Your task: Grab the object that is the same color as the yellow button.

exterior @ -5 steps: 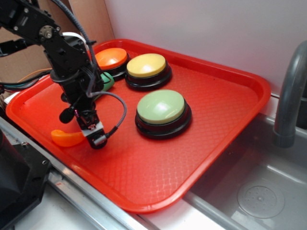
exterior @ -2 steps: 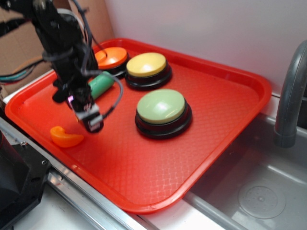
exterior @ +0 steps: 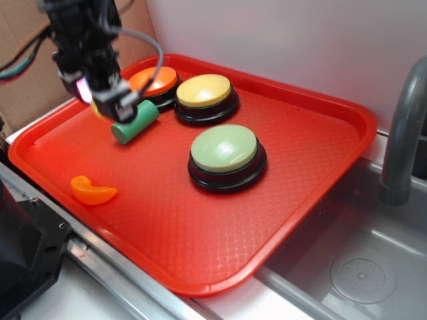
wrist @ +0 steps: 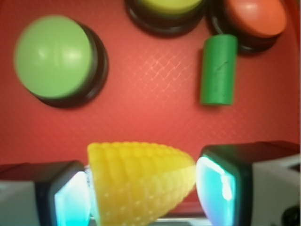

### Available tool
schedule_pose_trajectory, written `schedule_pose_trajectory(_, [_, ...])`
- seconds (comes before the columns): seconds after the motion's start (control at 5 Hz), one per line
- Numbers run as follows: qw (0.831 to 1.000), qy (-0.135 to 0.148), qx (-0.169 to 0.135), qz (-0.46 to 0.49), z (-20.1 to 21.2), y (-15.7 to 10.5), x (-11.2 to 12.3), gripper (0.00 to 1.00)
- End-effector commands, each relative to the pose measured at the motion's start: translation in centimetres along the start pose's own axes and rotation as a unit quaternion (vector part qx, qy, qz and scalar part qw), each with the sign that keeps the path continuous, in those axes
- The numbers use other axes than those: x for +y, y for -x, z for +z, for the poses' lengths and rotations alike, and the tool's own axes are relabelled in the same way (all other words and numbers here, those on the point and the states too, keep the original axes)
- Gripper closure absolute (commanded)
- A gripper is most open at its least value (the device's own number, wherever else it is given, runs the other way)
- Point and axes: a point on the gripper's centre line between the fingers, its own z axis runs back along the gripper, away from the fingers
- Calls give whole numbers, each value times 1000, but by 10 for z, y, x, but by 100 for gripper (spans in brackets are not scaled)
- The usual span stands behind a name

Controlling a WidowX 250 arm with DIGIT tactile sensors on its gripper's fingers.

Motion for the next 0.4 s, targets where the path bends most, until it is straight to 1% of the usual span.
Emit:
schedule_pose_trajectory(0.0, [999, 3, -17, 41, 44, -16, 18, 100])
schedule_pose_trajectory(0.2, [999, -13, -25, 46, 44, -15, 17, 100])
